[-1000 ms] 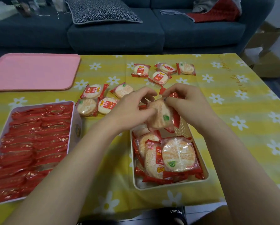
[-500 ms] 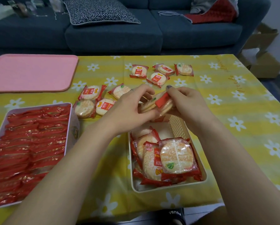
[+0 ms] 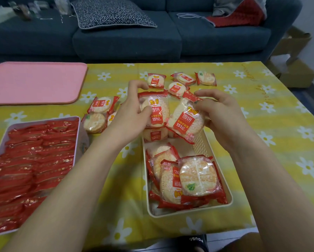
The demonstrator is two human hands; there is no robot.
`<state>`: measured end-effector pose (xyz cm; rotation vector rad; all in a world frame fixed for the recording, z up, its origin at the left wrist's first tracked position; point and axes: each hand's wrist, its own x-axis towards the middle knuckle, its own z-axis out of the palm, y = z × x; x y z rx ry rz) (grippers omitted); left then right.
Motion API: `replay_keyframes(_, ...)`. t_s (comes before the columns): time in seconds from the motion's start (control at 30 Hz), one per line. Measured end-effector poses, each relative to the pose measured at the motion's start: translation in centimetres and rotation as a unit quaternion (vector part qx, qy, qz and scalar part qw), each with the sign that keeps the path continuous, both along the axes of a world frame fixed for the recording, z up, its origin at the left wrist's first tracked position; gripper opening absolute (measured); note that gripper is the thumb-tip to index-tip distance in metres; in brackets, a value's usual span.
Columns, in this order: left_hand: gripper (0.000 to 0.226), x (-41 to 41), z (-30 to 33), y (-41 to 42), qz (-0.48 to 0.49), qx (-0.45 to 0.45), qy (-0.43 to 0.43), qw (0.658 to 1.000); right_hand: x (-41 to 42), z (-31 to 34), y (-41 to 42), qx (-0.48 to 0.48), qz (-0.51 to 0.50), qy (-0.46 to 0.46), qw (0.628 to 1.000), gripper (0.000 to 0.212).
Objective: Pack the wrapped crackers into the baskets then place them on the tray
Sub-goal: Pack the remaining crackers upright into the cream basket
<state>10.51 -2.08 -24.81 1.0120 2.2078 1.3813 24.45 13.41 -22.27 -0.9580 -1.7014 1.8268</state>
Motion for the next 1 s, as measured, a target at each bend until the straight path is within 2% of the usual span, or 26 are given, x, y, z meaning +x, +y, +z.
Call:
replay_keyframes(0.1,0.021,0.0,-0.1,0.3,-0.016,-0.026,0.028,0.999,-0.2,0.1,-0.3,0.006,0.005,0.036,0.999,0.026)
replay_keyframes(0.2,0.011,0.2,-0.2,0.4,-0.041,-0.027,0.003,0.999,-0.3,0.0,-0.3,0.016,0.024,0.059,0.998,0.025)
replay_keyframes(0.27,0.021,0.4,-0.3,0.4,-0.060,-0.029,0.013,0.998,-0.4,-0.1,-0.4,0.039,0.041,0.057,0.997,0.025)
replay_keyframes(0.4,0.030,0.5,-0.8,0.5,-0.071,-0.045,0.110,0.990,-0.5,-0.8,-0.2,0.141,0.086,0.032,0.986,0.028)
replay_keyframes(0.6,0.027,-0.6,-1.4,-0.1,-0.081,-0.098,0.155,0.980,-0.2,-2.1,0.4,0.353,0.120,-0.081,0.924,0.031)
replay_keyframes(0.73,0.051,-0.3,-1.3,-0.1,-0.088,-0.117,0.158,0.976,-0.4,-3.3,0.5,0.438,0.158,-0.165,0.869,0.031)
replay_keyframes(0.83,0.073,-0.1,-1.6,0.2,-0.085,-0.136,0.176,0.971,-0.9,-4.9,0.6,0.488,0.149,-0.191,0.839,0.031)
replay_keyframes(0.87,0.073,0.0,-1.8,0.2,-0.084,-0.141,0.189,0.968,-1.0,-5.4,0.6,0.501,0.139,-0.194,0.832,0.030)
replay_keyframes(1.0,0.045,0.5,-2.5,0.7,-0.067,-0.187,0.276,0.940,-1.5,-6.4,0.6,0.538,0.097,-0.192,0.815,0.029)
